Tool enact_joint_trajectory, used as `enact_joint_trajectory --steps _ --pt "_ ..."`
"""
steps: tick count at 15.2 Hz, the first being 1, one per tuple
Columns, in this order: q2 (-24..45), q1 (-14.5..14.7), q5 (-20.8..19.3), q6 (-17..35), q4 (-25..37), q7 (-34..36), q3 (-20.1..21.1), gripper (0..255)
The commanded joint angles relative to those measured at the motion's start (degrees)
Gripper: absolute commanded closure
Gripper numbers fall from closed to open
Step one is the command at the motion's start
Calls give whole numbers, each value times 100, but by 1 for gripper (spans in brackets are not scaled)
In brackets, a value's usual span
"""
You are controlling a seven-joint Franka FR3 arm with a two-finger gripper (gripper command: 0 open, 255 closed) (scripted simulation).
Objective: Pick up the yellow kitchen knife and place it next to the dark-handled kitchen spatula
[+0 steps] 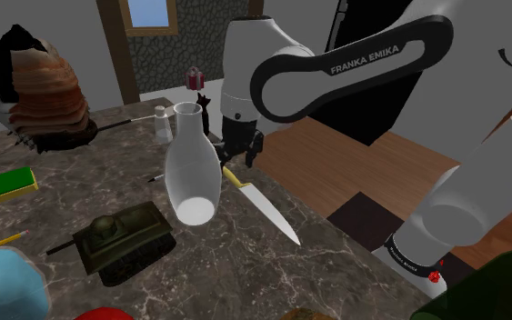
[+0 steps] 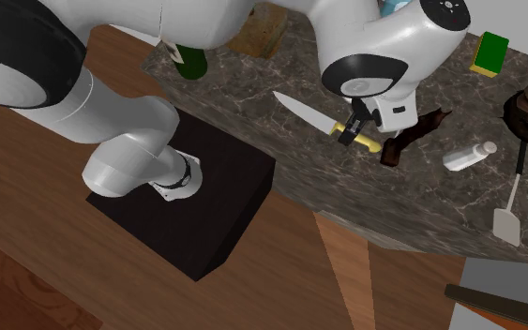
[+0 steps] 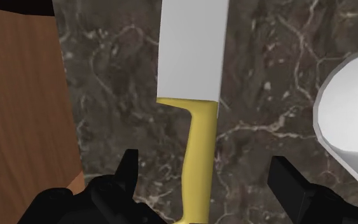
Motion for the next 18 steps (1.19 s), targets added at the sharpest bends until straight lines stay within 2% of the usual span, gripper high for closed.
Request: enact_joint_trajectory --steps 1,10,11,18 --pt "65 3 -34 160 -102 26 18 0" --pt "87 4 -46 204 -127 35 23 0" --pt "87 4 -46 204 -127 35 23 255" --pt "86 4 -45 204 -128 35 23 255"
